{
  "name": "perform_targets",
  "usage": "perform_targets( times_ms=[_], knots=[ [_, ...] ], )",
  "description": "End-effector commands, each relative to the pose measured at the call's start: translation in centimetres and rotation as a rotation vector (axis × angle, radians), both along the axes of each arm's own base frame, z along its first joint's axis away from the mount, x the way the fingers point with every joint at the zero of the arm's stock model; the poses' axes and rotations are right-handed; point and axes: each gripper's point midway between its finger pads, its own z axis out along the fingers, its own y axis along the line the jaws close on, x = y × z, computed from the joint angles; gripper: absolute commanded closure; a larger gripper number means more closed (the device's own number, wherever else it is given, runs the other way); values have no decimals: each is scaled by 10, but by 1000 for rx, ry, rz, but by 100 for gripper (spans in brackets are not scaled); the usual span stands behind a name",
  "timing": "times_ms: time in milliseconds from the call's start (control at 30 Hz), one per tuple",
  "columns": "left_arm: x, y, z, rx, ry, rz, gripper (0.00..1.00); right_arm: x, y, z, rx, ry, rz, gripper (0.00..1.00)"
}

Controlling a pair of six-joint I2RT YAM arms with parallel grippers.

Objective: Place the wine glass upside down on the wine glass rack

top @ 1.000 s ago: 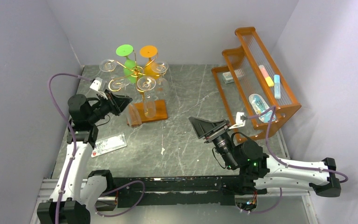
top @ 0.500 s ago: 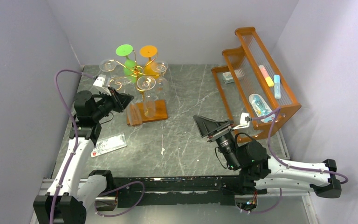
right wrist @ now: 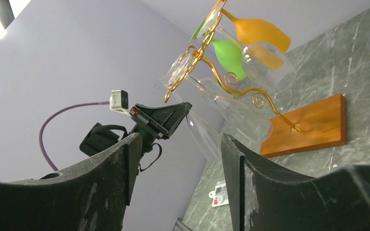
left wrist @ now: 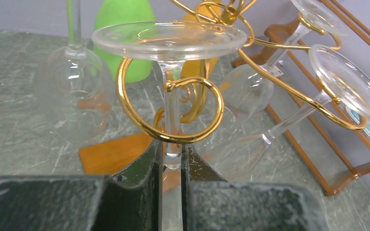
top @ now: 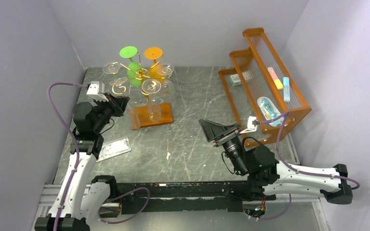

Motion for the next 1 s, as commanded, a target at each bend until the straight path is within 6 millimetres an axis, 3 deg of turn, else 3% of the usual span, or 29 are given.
perform_targets(
  times_ms=[0, 400, 967],
  knots=[
    [2, 11, 7, -6, -52, 77, 95, 4, -4, -4, 2, 15, -26, 35],
    [-14, 17, 20, -39, -191, 109, 95, 3, -1, -6, -3, 19, -19, 35],
    [-35, -1, 21, 5, -367, -13, 95, 2, 9, -7, -16, 20, 5, 35]
  ],
)
